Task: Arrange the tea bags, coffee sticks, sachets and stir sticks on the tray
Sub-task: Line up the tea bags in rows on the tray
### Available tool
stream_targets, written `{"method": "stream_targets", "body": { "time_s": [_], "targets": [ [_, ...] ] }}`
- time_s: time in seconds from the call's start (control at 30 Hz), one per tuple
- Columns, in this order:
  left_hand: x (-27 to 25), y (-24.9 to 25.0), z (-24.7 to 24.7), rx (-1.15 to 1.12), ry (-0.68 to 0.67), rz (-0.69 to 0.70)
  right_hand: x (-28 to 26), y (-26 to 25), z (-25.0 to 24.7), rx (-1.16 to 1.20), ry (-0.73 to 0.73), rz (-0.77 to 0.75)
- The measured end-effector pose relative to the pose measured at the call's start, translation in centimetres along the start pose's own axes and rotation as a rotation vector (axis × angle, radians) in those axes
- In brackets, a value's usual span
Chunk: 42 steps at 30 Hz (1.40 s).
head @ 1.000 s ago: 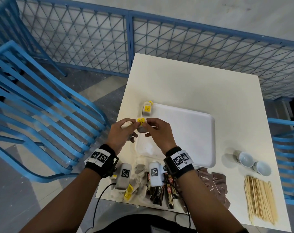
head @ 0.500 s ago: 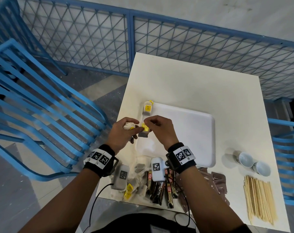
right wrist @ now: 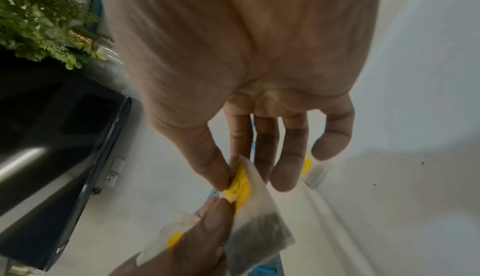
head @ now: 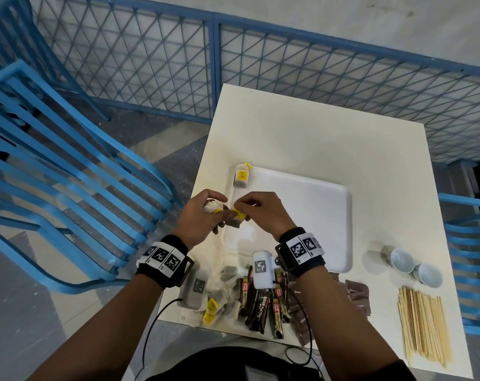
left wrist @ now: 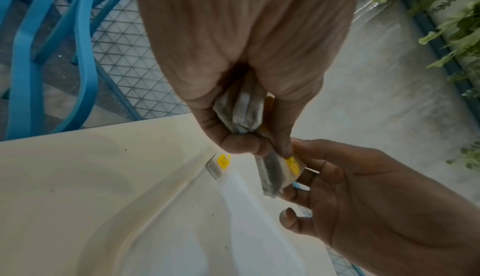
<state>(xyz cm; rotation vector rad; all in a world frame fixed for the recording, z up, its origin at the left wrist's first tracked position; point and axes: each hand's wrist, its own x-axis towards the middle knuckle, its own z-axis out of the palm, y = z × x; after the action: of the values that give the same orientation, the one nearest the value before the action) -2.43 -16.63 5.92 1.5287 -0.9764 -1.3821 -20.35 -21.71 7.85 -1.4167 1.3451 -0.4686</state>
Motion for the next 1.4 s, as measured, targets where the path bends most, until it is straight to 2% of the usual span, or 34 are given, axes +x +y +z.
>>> {"method": "stream_targets", "body": {
  "time_s": [0.23,0.33,0.43,0.57,0.77,0.9,1.07,1.4],
  "targets": [
    [0.5,-1.0,0.0,0.040,-0.012,0.011,0.0,-0.1,0.4,0.165,0.066,0.080],
    [0.4,-1.0,0.0,0.052,-0.008,0.020,-0.2,0.0,0.0,0.097,-0.005,0.096],
    [0.4,-1.0,0.0,0.051,-0.006,0.024,-0.5,0.2,-0.2,0.015,-0.085,0.029],
    [0.4,-1.2,0.0,0.049,-0.020,0.018,-0.3,0.5,0.2,0.061,0.011,-0.010],
    [-0.1,-0.8,0.5,0.084,-0.047,-0.021,0.1,0.6,0.3,0.088,0.076,-0.016],
    [0.2,-1.0,0.6,0.065,-0.007,-0.021,0.1,0.9,0.6,0.077,0.065,0.022],
    [0.7,-1.4,0.5,0.080,0.050,-0.039,-0.3,1.5,1.2,0.098,0.003,-0.004],
    [2.1,-1.8,0.5,0.013,0.100,-0.067,1.2,1.8,1.7,0.175,0.063,0.014]
  ]
}}
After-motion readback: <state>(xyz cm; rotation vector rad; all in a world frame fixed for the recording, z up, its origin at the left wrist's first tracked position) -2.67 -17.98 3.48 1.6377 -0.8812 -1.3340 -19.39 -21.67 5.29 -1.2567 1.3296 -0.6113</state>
